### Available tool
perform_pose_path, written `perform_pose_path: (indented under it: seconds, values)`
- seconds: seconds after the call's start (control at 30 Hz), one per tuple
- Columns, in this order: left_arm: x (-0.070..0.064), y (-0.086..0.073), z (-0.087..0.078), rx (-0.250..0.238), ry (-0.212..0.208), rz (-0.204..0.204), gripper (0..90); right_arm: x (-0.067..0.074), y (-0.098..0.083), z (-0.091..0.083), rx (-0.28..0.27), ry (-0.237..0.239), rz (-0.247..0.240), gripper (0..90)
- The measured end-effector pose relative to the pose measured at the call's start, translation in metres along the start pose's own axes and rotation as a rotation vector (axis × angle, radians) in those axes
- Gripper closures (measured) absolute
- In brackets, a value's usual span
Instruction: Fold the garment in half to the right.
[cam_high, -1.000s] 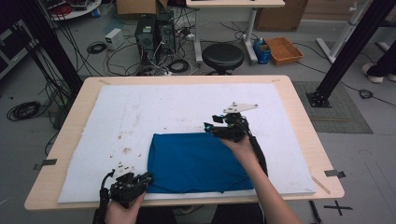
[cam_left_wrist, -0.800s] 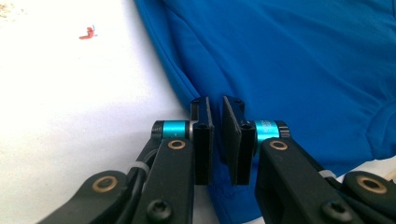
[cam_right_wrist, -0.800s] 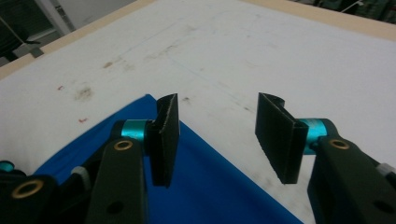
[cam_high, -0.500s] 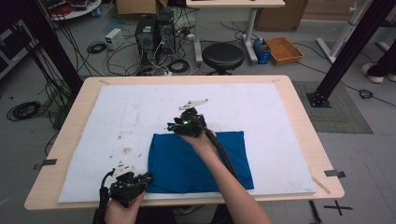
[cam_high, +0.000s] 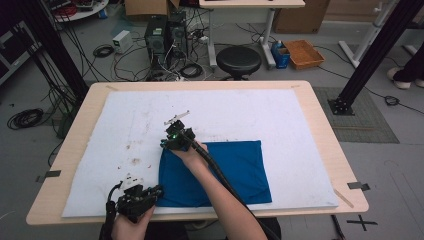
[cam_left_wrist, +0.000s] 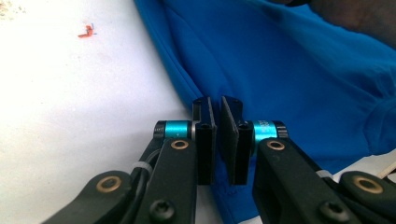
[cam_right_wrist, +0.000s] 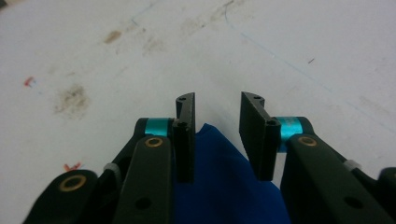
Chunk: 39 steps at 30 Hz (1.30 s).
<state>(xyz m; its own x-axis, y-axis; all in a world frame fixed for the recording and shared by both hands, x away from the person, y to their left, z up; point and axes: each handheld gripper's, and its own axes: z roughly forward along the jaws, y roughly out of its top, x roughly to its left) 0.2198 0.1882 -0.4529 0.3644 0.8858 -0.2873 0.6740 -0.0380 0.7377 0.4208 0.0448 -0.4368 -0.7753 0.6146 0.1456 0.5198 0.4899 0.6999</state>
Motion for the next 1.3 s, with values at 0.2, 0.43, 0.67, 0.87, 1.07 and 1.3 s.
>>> perform_pose_path:
  seconds: [0.2, 0.43, 0.67, 0.87, 1.07, 1.3]
  values:
    - [0.0, 0.0, 0.0, -0.002, 0.0, -0.002, 83.9, 0.006, 0.0, 0.009, 0.038, -0.023, -0.037, 83.4]
    - [0.001, 0.0, 0.0, -0.01, -0.013, -0.011, 84.5, 0.005, 0.003, 0.002, 0.013, -0.015, -0.038, 87.9]
    - [-0.004, 0.004, -0.009, -0.053, -0.039, 0.004, 86.1, -0.003, 0.01, -0.023, -0.068, 0.047, -0.012, 87.9]
    - [-0.028, 0.02, -0.02, -0.114, -0.086, 0.069, 86.3, -0.021, 0.012, -0.054, -0.114, 0.114, 0.018, 87.8]
    - [-0.063, 0.036, -0.01, -0.125, -0.177, 0.112, 86.3, -0.043, 0.004, -0.094, -0.152, 0.118, 0.011, 87.7]
    - [-0.109, 0.045, 0.025, -0.104, -0.26, 0.167, 86.4, -0.077, -0.015, -0.131, -0.149, 0.113, 0.025, 87.5]
